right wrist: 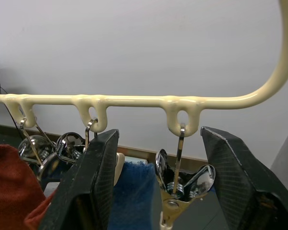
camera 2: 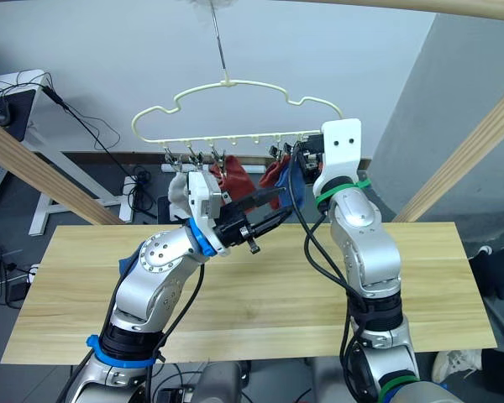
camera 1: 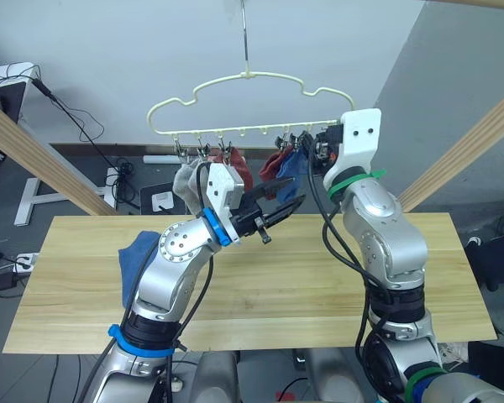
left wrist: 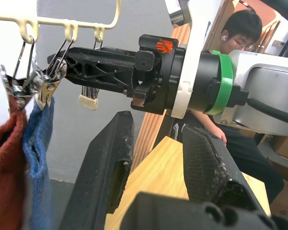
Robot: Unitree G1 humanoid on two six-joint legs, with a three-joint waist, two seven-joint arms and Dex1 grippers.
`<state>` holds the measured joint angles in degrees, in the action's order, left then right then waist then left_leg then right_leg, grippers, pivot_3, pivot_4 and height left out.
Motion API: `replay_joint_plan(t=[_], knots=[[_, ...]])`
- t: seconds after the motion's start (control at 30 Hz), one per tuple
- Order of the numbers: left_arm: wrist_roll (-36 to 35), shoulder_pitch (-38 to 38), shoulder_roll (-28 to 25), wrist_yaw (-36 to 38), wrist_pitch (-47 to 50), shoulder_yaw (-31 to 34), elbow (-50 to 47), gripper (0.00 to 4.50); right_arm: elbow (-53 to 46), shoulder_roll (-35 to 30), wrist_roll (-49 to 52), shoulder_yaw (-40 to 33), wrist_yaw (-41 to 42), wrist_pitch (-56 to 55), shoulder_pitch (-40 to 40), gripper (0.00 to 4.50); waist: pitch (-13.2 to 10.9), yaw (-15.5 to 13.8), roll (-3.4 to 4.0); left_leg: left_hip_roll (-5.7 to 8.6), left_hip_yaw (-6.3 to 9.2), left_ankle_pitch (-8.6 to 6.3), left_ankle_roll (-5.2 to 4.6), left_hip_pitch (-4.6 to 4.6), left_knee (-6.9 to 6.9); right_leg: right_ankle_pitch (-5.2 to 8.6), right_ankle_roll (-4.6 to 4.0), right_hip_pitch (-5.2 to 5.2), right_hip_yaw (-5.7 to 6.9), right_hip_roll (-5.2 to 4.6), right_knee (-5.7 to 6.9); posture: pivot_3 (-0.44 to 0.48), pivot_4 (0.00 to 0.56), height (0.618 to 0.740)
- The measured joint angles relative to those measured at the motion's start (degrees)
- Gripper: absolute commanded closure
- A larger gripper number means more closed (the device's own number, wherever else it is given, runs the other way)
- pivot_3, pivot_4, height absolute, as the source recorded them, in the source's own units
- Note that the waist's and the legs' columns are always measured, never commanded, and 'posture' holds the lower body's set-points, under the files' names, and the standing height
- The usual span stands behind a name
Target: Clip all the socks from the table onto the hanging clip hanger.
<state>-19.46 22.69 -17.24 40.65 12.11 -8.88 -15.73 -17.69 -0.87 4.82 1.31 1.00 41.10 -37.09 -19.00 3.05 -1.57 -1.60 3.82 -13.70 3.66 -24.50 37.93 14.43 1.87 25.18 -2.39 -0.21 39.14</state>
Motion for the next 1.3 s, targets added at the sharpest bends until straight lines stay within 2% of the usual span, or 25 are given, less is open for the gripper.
replay_joint_plan(t=[0.5, 0.83, 1.3], knots=[[0.0, 0.0, 0.0, 0.0, 0.0, 0.0, 0.0, 2.57, 0.5, 2.2, 0.4, -0.9, -3.3, 0.0, -0.1, 1.65, 0.0, 0.0, 0.0, -0.01, 0.0, 0.0, 0.0, 0.0, 0.0, 0.0, -0.01, 0.0, 0.0, 0.0, 0.01, -0.017, 0.286, 0.74], [0.1, 0.0, 0.0, 0.0, 0.0, 0.0, 0.0, 2.57, 0.5, 5.9, 1.1, -5.1, -7.2, 0.4, -1.0, 1.65, 0.0, 0.0, 0.0, -0.01, 0.0, 0.0, 0.0, 0.0, 0.0, -0.01, -0.01, 0.01, 0.0, 0.0, 0.02, -0.013, 0.284, 0.74], [0.4, 0.1, 0.0, 0.0, 0.0, 0.0, 0.1, 2.57, 0.5, 8.3, 3.6, -6.6, -7.4, 3.3, -2.0, 1.65, 0.0, 0.0, 0.01, 0.0, 0.0, 0.0, 0.0, 0.0, 0.0, -0.01, -0.02, 0.01, 0.0, 0.0, 0.02, -0.016, 0.283, 0.74]])
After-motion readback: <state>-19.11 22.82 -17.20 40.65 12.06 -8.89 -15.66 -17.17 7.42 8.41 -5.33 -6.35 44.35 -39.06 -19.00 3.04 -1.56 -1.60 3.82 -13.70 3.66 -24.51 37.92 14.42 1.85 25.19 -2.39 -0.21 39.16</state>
